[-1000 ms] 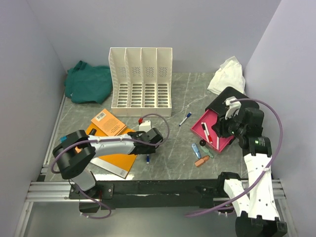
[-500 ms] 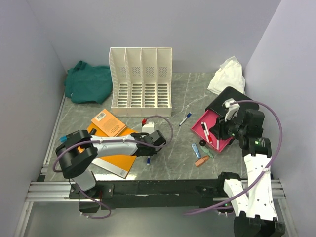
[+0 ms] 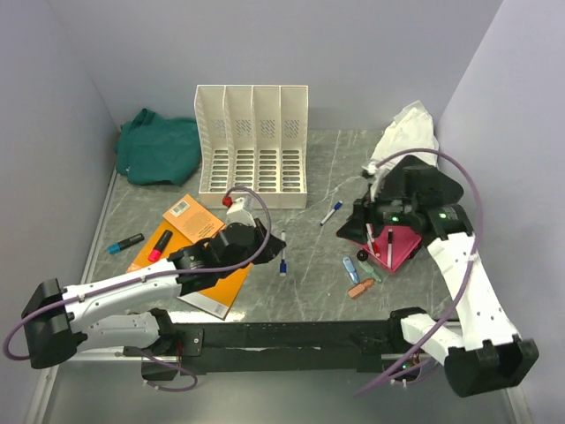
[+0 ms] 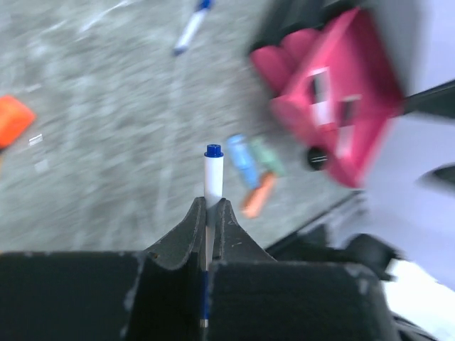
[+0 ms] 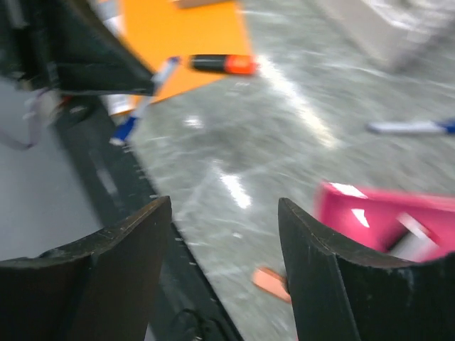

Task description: Organize the desk

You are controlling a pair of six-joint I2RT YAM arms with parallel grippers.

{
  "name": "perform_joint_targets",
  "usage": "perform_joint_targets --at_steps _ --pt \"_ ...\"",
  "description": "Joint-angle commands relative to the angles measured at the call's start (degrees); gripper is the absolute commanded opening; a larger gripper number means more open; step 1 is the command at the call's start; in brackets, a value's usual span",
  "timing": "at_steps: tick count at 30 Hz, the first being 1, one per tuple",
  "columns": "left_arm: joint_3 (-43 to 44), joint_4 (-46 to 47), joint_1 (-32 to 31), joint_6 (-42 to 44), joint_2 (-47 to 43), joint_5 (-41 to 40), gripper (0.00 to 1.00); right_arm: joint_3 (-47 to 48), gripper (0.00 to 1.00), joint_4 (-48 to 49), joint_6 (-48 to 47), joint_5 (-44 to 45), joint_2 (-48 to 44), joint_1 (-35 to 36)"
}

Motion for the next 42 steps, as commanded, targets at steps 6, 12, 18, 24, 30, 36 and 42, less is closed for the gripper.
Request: perform_joint_targets --at_steps 6,12,18,24,30,36,42 --pt "1.40 19.10 1.74 -0.19 -0.34 9.51 0.01 8.18 0.71 8.66 11.53 -8.66 12.70 8.06" --pt "2.63 23.85 2.00 -1.51 2.12 9.61 0.01 9.59 0.72 14.29 20.86 -14.71 16.57 10.52" --pt "2.29 24.99 2.87 -5.90 1.60 3.81 0.01 1.35 0.72 21.03 24.89 -16.23 12.81 10.96" --pt "3.68 26.93 2.88 -8.54 3.52 2.40 0.01 -2.27 0.74 26.68 28.67 -15.26 10.24 11.76" --pt "5.00 28.86 2.88 -9.34 5.55 2.39 0.01 -1.21 0.74 27.38 29.47 -13.50 11.83 13.86" --pt "6.32 29.65 2.88 -9.25 7.22 2.92 0.01 -3.41 0.70 30.29 31.49 -12.88 11.57 13.95" --pt "7.12 30.88 2.79 -8.90 8.72 4.15 0.01 -3.06 0.37 31.34 32.90 -13.33 12.88 14.04"
